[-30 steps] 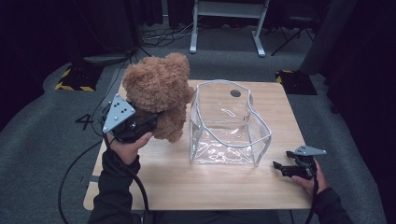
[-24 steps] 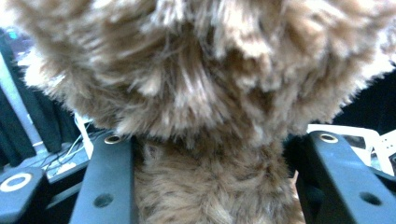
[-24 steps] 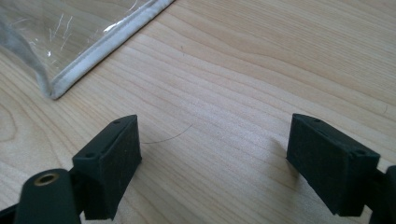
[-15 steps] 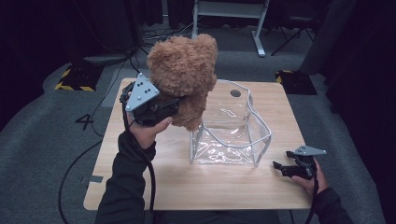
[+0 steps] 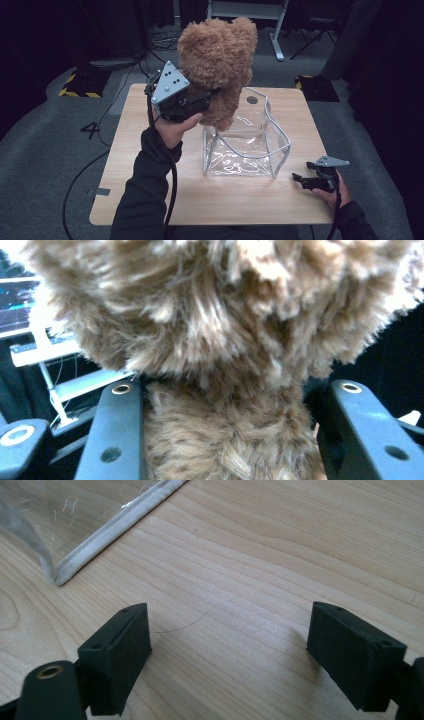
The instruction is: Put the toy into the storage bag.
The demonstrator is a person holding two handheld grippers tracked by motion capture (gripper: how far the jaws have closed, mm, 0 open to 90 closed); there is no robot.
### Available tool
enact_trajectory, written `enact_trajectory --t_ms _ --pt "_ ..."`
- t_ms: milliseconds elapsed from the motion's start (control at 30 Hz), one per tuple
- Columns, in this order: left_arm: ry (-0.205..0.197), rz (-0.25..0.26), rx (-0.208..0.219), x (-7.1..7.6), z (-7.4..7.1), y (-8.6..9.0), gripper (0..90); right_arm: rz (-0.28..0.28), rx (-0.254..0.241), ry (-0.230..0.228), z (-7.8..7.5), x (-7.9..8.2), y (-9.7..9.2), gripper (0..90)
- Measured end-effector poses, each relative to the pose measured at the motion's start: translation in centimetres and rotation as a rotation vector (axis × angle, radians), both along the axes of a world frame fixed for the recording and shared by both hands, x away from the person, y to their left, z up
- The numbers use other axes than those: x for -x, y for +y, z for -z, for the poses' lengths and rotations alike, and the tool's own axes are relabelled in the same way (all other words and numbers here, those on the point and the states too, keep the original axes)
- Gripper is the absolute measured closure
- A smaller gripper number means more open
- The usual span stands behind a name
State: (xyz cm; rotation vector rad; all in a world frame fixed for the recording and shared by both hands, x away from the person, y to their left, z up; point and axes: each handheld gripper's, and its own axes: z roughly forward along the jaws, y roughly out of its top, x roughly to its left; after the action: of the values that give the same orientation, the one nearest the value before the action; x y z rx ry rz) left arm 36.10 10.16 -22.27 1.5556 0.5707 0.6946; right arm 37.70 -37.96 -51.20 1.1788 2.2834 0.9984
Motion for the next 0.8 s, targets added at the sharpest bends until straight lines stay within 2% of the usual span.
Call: enact_trajectory --t_ms 67,133,233,367,433,467,700,800 --pt "-0.002 0.028 -0.006 0.1 -0.4 -1.1 49.5 -0.002 0.000 0.001 0.0 0.0 0.0 17.5" --pt "-0.002 0.034 -0.007 0.0 -0.4 -1.4 49.5 -0.002 0.000 0.001 0.0 0.0 0.0 17.5" --pt "-0.002 0.049 -0.006 -0.2 -0.4 -2.7 49.5 -0.002 0.000 0.001 0.0 0.0 0.0 17.5" --pt "0.023 0.075 0.009 -0.9 0.0 -4.4 49.4 -0.003 0.001 0.003 0.0 0.0 0.0 17.5" --pt "0.026 0.083 0.007 -1.0 0.1 -4.6 49.5 -0.003 0.000 0.003 0.0 0.0 0.0 17.5" --pt "0.036 0.090 0.018 -1.3 0.5 -5.4 49.5 -0.003 0.000 0.003 0.0 0.0 0.0 17.5" --pt "0.067 0.081 0.017 -2.4 1.3 -7.5 49.4 -0.004 0.000 0.003 0.0 0.0 0.0 17.6" --pt "0.089 0.055 0.035 -2.9 1.8 -8.3 49.5 -0.008 0.000 0.003 0.0 0.0 0.0 17.6"
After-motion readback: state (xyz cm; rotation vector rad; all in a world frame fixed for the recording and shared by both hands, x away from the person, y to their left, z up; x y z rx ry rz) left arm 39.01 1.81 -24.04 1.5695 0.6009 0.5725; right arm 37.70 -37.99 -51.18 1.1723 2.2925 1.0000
